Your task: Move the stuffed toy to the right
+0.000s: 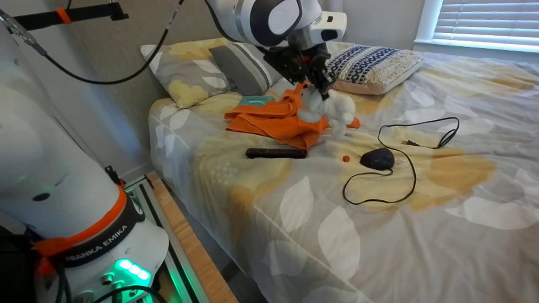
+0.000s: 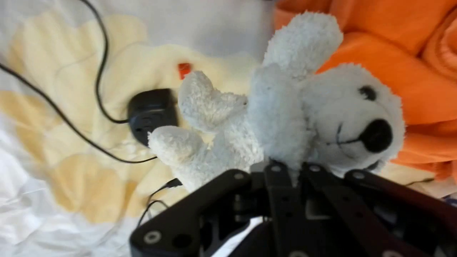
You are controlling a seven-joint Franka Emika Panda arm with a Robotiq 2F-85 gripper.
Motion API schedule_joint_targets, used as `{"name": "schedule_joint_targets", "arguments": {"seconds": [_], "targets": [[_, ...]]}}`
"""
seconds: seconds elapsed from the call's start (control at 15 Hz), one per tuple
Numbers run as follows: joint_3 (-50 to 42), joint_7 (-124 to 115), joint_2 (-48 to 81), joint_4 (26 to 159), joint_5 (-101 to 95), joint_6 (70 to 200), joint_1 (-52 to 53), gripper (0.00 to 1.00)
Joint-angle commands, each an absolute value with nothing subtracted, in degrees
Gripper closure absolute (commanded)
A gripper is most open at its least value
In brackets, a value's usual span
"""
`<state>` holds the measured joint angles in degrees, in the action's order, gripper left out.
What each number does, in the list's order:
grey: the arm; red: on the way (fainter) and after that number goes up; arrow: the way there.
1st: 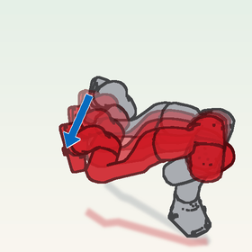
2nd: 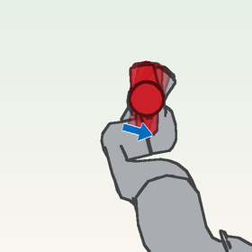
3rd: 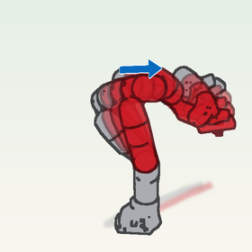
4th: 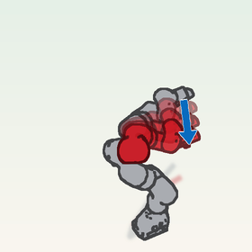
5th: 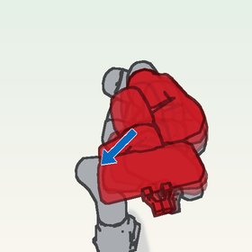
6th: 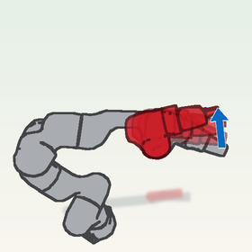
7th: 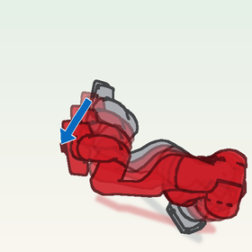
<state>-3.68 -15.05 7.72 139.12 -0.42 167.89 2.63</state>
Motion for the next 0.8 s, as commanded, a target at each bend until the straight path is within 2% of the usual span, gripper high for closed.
{"name": "schedule_joint_targets", "arguments": {"seconds": [0.0, 0.13, 0.2, 0.27, 0.73], "targets": [[-19.18, -25.46, 8.45, 140.19, -16.25, 172.84, 8.50, 0.98], [-27.69, -32.09, 10.05, 138.24, -25.47, 173.93, 12.56, 0.98], [-26.24, -33.95, 9.31, 138.93, -26.75, 173.55, 11.29, 0.98], [-23.88, -28.36, 8.65, 139.29, -22.30, 172.78, 8.81, 0.94], [-25.28, -31.96, 8.70, 139.27, -25.09, 172.87, 10.65, 0.94]]}}
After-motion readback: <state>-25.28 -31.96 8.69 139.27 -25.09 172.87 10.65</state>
